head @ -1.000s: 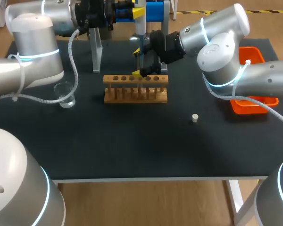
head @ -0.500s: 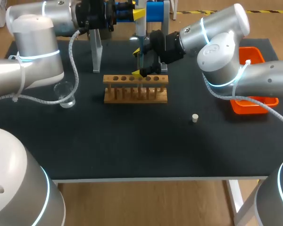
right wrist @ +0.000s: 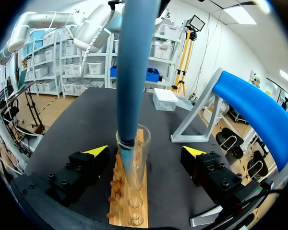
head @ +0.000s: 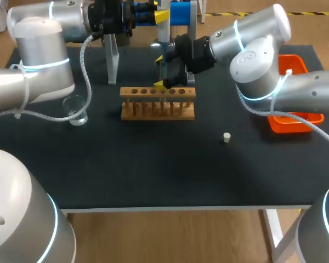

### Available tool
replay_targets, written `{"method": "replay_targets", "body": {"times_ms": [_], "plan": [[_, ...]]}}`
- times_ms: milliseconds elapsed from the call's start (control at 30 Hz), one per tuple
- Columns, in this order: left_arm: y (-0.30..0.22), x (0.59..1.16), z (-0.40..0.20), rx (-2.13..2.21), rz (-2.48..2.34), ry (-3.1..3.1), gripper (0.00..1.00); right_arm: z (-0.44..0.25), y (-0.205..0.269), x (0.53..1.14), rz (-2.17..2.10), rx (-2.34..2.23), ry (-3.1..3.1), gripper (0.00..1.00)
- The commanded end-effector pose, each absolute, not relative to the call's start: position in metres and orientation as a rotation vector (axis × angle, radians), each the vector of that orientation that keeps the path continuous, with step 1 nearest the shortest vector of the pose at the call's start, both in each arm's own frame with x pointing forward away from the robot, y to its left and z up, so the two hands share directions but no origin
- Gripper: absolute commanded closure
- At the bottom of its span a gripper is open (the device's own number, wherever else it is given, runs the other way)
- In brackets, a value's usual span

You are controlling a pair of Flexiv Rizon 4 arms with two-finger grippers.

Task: Invert the test tube, pick up the pipette, mount the tip to pipette, aspirate from beaker and dispense into the tube, eject the tip, return the pipette, and cap with the stopper.

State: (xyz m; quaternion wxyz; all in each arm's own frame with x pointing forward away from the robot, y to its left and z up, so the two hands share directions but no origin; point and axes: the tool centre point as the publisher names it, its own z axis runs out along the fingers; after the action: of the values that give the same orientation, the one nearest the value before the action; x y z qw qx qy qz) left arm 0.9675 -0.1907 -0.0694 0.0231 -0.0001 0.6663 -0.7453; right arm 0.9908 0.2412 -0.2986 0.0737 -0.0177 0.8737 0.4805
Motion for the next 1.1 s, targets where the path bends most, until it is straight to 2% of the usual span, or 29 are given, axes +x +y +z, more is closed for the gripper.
{"method": "replay_targets", "body": {"times_ms": [33, 633, 1100], "plan": [[-0.191, 0.969, -0.069, 0.004, -2.309, 2.065, 1.00, -0.293, 0.222, 0.986, 1.450, -0.050, 2.609, 0.00], [-0.191, 0.969, -0.069, 0.004, -2.309, 2.065, 1.00, -0.259, 0.149, 0.981, 1.566, 0.130, 2.461, 0.00], [-0.191, 0.969, -0.069, 0.004, -2.309, 2.065, 1.00, -0.156, 0.105, 0.961, 1.757, 0.140, 2.292, 0.00]]}}
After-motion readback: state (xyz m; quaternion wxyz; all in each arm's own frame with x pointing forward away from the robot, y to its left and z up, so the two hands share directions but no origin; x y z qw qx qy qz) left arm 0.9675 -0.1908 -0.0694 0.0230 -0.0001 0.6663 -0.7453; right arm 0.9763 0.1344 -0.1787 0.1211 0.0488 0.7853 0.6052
